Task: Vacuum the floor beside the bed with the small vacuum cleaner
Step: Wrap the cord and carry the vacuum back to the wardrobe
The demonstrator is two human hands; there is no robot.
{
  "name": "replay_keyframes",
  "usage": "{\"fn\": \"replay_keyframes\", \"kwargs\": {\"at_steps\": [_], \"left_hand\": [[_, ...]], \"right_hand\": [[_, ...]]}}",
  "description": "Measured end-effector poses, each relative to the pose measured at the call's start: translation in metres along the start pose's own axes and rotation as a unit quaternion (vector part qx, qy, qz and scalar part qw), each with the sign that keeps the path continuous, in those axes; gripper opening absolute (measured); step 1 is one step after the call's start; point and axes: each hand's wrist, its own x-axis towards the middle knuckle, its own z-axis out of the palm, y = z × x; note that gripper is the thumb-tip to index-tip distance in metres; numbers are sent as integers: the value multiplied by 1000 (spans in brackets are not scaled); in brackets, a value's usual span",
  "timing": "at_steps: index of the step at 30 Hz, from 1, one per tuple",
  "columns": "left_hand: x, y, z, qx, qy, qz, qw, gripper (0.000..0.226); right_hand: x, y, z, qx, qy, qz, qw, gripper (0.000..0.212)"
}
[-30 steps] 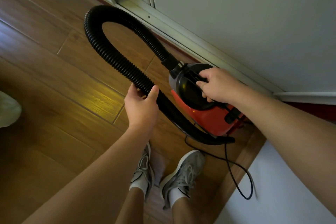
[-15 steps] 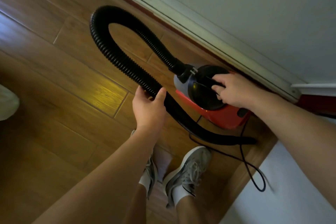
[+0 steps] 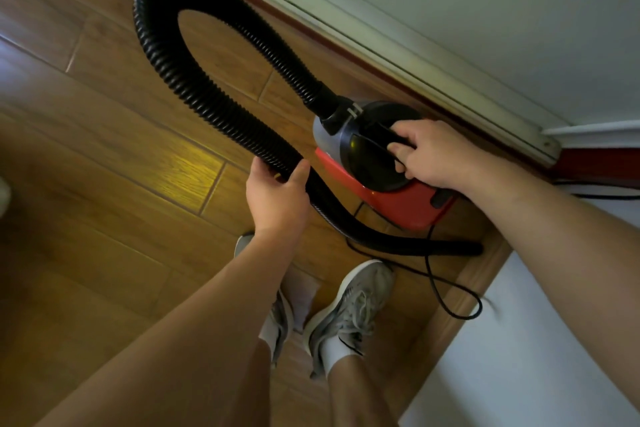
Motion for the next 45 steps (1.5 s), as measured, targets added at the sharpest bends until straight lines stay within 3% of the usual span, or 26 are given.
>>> {"fn": "replay_keyframes", "kwargs": {"at_steps": [6, 13, 20, 33, 45], "left_hand": [[-4, -10, 2, 33, 9, 13, 999, 24], [-11, -16, -4, 42, 7, 19, 999, 22], [-20, -13, -13, 36, -3, 5, 999, 23], [-29, -3, -52, 93, -92, 24, 991, 23], [-42, -7, -95, 197, -197, 75, 957, 20]], "right_hand": [[-3, 2, 1, -6, 9, -8, 1000, 12], [-11, -1, 5, -3, 54, -4, 999, 17], [-23, -12, 6, -108, 105, -13, 988, 34], [-59, -28, 27, -162, 176, 16, 971, 52], [-120, -67, 67, -176, 203, 80, 960, 56]]}}
